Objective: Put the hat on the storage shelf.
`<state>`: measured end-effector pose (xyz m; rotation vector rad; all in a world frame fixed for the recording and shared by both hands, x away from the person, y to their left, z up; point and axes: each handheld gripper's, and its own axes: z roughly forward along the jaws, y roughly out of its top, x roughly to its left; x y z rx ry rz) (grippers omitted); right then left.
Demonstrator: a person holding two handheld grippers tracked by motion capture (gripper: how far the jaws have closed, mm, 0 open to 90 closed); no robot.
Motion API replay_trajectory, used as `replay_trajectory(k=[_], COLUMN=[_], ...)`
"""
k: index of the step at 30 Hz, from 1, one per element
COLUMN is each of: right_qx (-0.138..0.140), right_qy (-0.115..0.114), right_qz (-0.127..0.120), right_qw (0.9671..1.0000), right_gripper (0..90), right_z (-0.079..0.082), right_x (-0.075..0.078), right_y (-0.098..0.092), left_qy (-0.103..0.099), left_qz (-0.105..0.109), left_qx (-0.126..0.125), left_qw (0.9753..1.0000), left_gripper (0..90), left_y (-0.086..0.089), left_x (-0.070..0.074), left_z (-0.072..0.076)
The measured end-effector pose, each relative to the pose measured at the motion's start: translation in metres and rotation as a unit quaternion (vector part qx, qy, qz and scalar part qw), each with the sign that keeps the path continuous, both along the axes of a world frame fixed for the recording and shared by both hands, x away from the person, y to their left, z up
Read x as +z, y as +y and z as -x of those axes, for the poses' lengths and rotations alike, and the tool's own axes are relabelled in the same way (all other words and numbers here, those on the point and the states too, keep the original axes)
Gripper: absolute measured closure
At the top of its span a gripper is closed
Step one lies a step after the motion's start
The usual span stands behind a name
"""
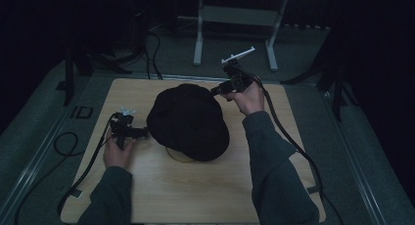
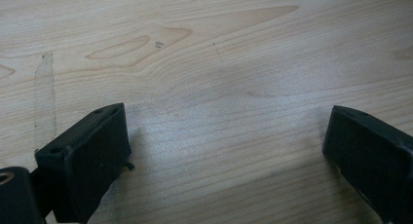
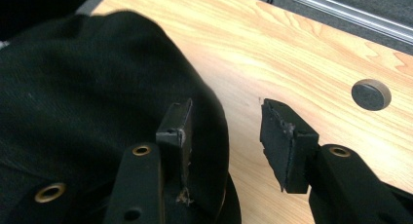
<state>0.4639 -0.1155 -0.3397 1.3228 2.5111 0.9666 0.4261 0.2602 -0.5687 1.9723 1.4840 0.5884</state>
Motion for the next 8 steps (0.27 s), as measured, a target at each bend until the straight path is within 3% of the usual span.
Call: replay_trajectory(k=[8], right_qx=[-0.003], right_qy=[0.005], right_qz=[0.039], right_qw=[0.9992], right_gripper=[52.6], right_z=[0.000], right_x=[-0.011], right_y=[-0.011], left_qy=[0.000], left_qz=[0.000], left_qx=[0.000], left_qw=[1.0000], left_gripper=[2.7], left_y=[0.000], left_x=[0.000], left_z=[0.000])
